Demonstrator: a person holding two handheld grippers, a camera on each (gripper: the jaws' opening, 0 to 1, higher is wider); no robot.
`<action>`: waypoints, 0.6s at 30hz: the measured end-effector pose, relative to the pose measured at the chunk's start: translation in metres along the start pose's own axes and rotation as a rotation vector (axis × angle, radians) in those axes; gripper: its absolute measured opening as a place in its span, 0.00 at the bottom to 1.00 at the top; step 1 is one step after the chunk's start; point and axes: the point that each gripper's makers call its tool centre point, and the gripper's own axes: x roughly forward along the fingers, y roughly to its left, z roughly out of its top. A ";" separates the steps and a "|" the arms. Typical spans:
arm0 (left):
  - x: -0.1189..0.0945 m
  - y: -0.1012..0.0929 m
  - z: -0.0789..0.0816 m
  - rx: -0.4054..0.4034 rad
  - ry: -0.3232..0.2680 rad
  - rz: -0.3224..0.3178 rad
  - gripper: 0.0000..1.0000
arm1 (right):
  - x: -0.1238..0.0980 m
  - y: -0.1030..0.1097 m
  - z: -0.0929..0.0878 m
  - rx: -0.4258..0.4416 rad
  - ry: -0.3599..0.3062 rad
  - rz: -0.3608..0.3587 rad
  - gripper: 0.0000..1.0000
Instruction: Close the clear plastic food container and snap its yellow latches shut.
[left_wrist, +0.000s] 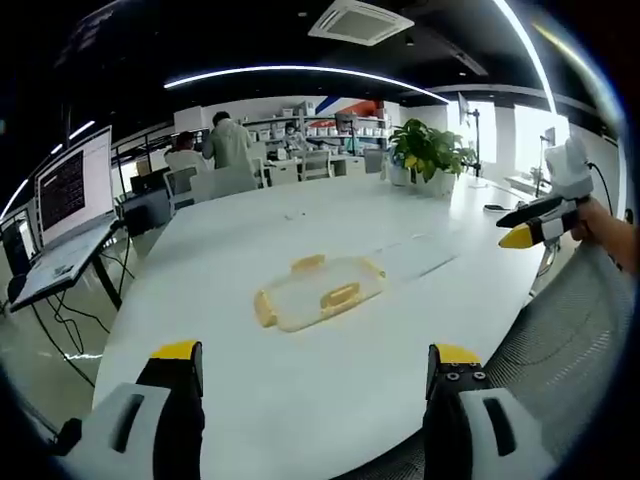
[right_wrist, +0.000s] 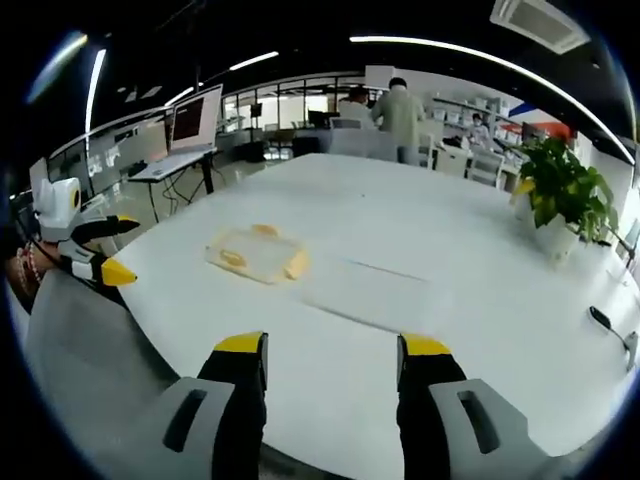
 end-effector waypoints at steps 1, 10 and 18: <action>0.000 0.000 0.000 -0.001 0.001 0.002 0.89 | 0.000 0.000 0.000 -0.001 0.000 -0.001 0.49; 0.000 0.000 -0.003 0.007 0.011 0.000 0.89 | 0.001 -0.002 -0.003 -0.007 0.016 -0.010 0.48; 0.000 -0.001 -0.004 0.009 0.016 -0.004 0.88 | 0.001 -0.002 -0.004 -0.037 0.025 -0.020 0.47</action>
